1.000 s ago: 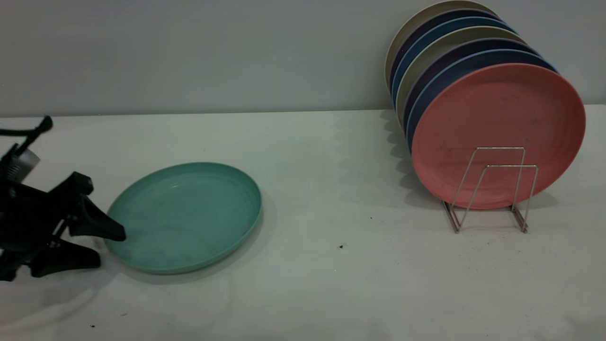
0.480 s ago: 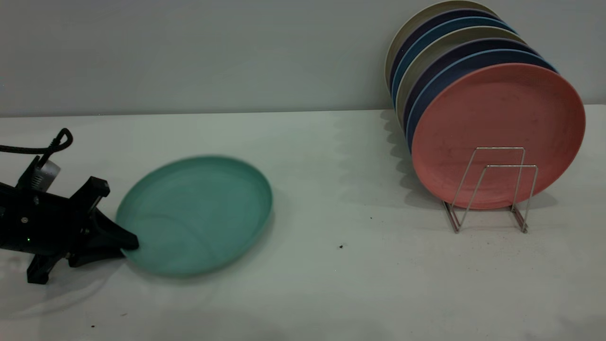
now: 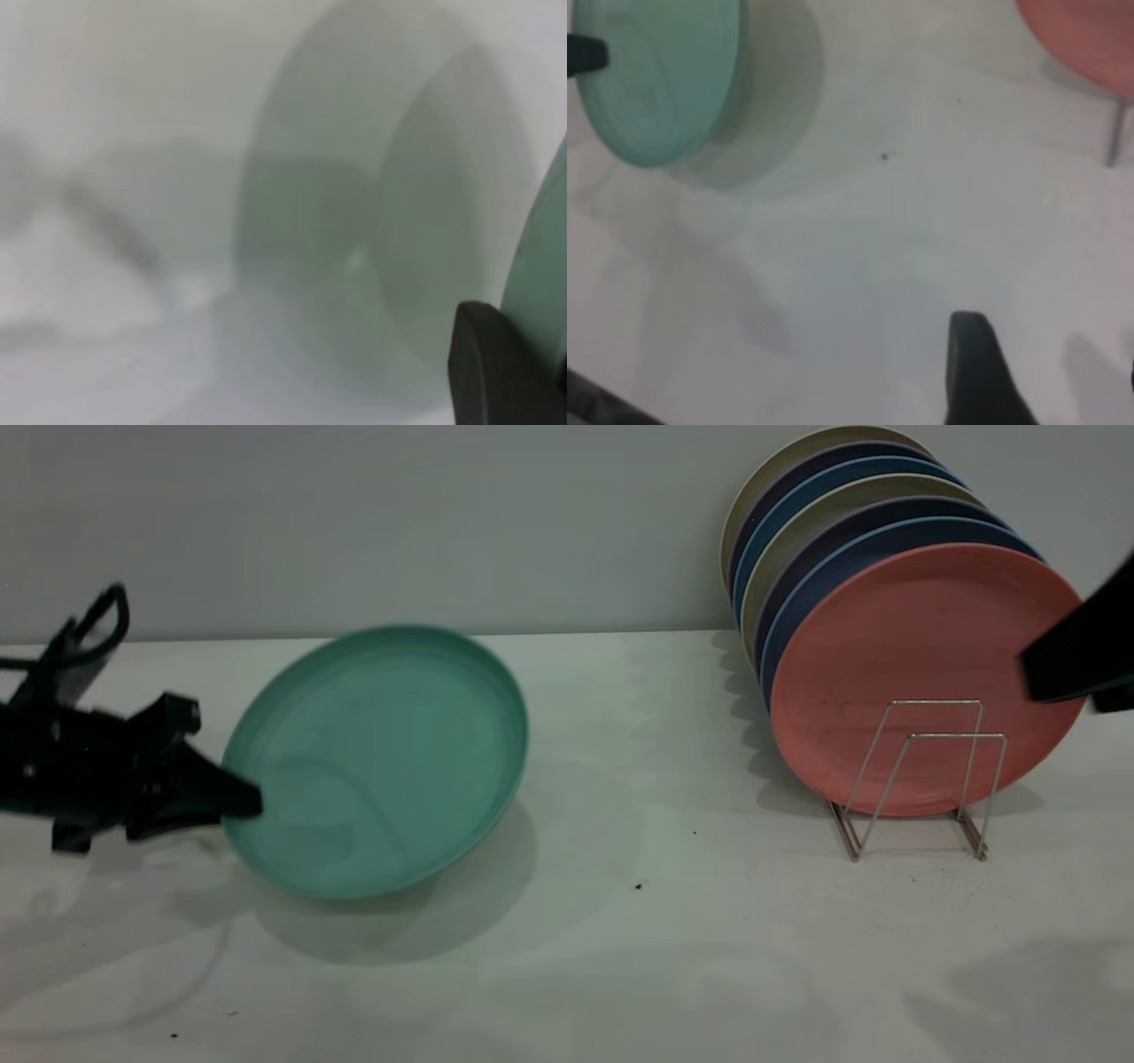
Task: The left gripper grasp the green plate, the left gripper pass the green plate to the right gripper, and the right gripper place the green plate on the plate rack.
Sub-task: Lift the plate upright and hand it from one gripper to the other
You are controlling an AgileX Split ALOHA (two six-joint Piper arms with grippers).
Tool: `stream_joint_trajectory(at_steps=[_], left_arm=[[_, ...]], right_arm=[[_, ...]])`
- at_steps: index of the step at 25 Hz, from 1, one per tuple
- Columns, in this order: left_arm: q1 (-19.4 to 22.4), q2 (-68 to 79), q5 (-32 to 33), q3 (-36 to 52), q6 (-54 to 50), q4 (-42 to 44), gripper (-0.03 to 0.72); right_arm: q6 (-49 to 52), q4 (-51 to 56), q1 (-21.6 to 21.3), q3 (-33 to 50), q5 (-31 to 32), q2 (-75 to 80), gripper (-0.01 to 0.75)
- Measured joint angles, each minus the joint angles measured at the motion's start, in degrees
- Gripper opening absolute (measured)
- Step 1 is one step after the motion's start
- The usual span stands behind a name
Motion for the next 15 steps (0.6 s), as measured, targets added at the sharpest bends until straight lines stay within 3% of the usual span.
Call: stream_joint_trajectory(at_steps=[7,15], left_arm=[[-6.7,-2.9,0.2,0.0,-0.5,3.8,0.016],[-13.2,-2.9,0.6,0.0,-2.1,3.8,0.016]], right_arm=[[-29.2,29.5,1.6,-0.3,5.5,14.9,0.429],[-35.2,33.5,8.2,-5.9,7.0,26.5,0.429]])
